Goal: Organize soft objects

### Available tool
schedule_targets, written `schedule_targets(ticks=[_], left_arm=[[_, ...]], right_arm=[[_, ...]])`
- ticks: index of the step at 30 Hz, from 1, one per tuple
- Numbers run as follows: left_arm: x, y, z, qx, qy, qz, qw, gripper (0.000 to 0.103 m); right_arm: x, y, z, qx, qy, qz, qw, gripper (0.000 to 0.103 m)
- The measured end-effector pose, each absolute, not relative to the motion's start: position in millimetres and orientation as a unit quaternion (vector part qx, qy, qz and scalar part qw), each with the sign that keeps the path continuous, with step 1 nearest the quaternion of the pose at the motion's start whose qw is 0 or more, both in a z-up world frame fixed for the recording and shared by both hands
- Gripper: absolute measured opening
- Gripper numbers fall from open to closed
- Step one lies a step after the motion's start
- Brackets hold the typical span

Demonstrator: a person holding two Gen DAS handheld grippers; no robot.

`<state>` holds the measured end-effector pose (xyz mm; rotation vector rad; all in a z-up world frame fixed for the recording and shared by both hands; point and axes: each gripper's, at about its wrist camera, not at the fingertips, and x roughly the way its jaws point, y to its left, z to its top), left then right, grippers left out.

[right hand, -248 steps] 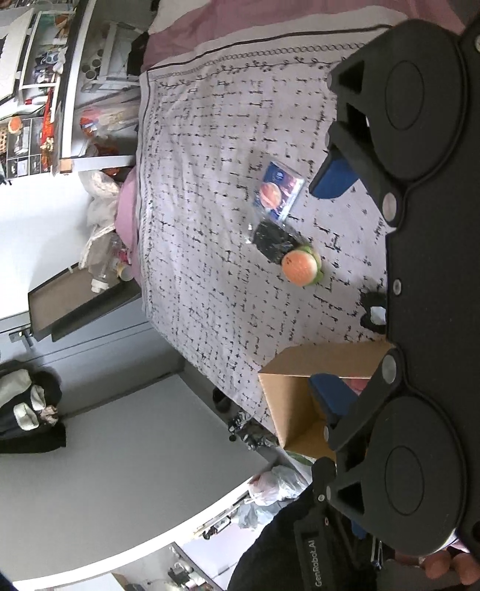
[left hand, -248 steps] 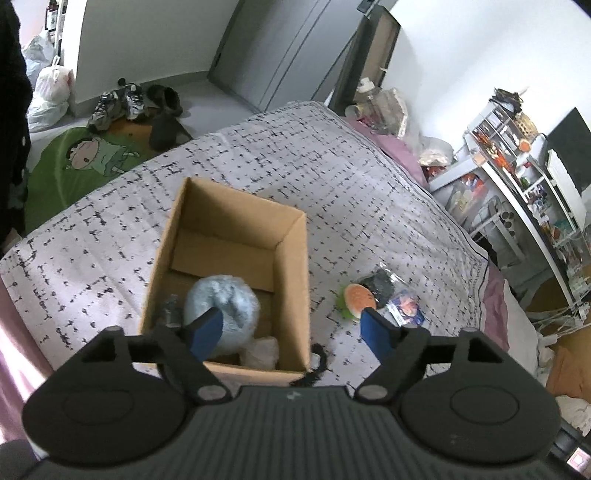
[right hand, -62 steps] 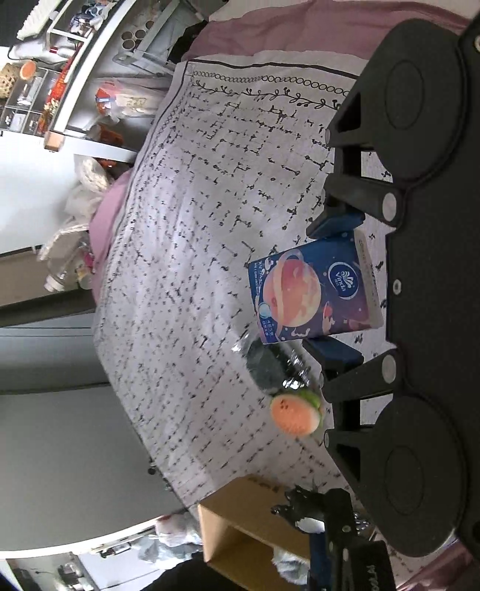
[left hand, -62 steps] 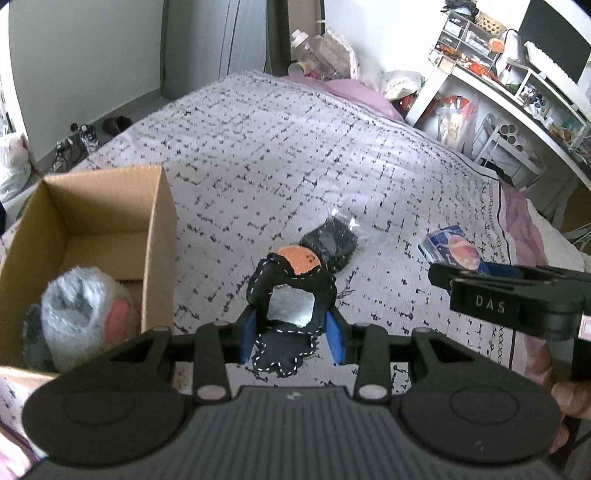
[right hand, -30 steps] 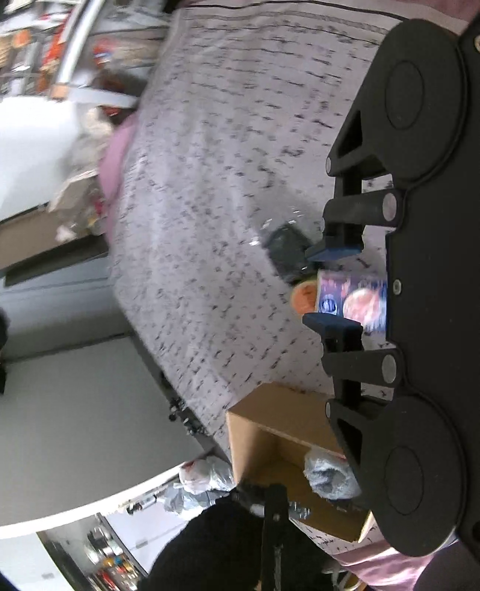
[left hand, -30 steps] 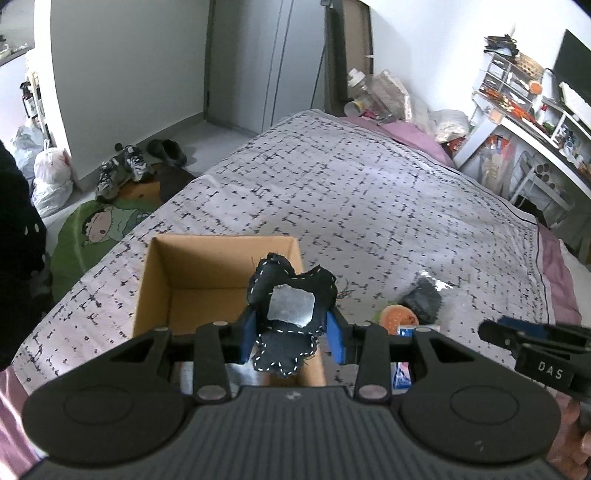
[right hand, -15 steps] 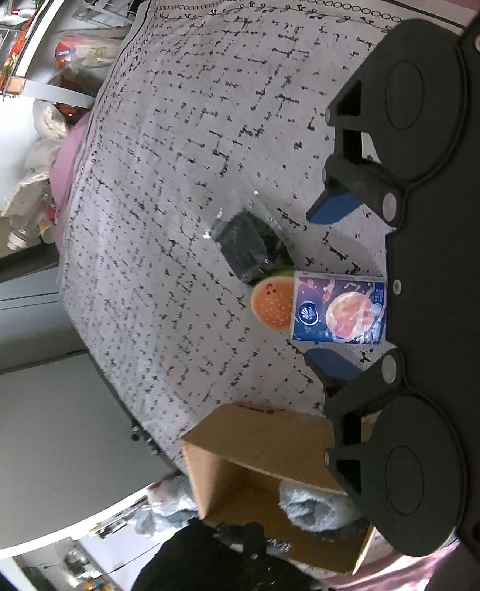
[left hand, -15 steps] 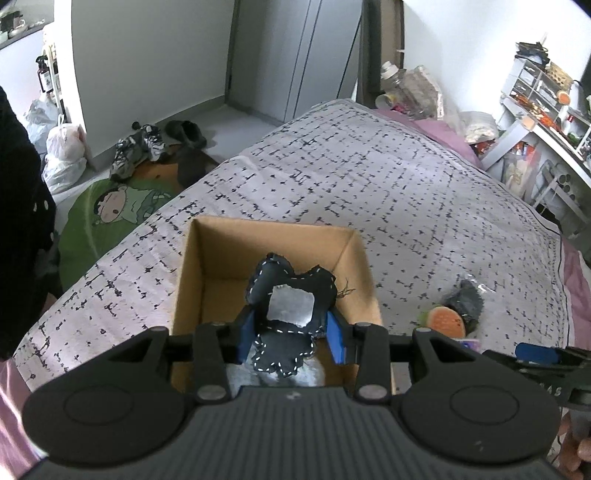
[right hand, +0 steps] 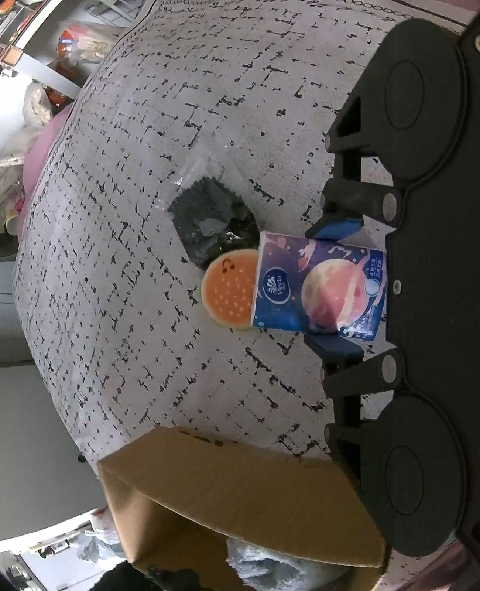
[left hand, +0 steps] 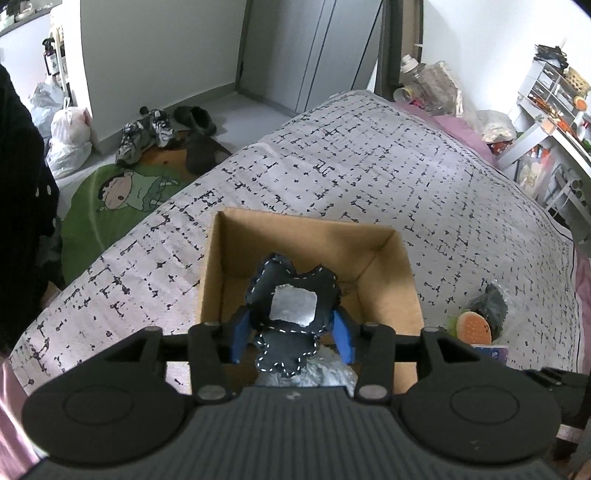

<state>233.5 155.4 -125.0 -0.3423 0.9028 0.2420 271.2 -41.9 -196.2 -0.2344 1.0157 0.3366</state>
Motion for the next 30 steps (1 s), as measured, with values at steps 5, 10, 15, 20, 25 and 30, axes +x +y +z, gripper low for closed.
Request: schedule_targets(ticks=[5,10,15,20,25,30], left_arm=[[235.0,157.5,-128.4,-0.162,0.442,0.105,0.876,0.052],[231.7,162.6,-127.7,-0.172,0.445,0.104,0.873,0.054],[226.9,167.1,-125.9,-0.179,0.445,0.103,0.872,0.054],[221.1,169.8,-125.1,-0.185,0.448,0.097,0.869,0.054],[213.7,177.1,-122.4,-0.197,0.442,0.099,0.869,0.054],[207.8,182.7,-118.6,-0.21,0.436,0.094,0.87,0.054]], right_arm=[[270.2,-40.5,-179.8,-0.098,0.465,0.174,0.863,0.05],[268.8,-36.5,-164.2,-0.084,0.452,0.185,0.869,0.05],[268.7,-30.2,-150.1,-0.071,0.442,0.194,0.873,0.051],[265.4,-24.0,-130.0,-0.052,0.428,0.205,0.879,0.051],[258.8,-10.0,-107.9,-0.04,0.412,0.223,0.883,0.051],[253.5,4.7,-97.1,-0.034,0.407,0.238,0.881,0.051]])
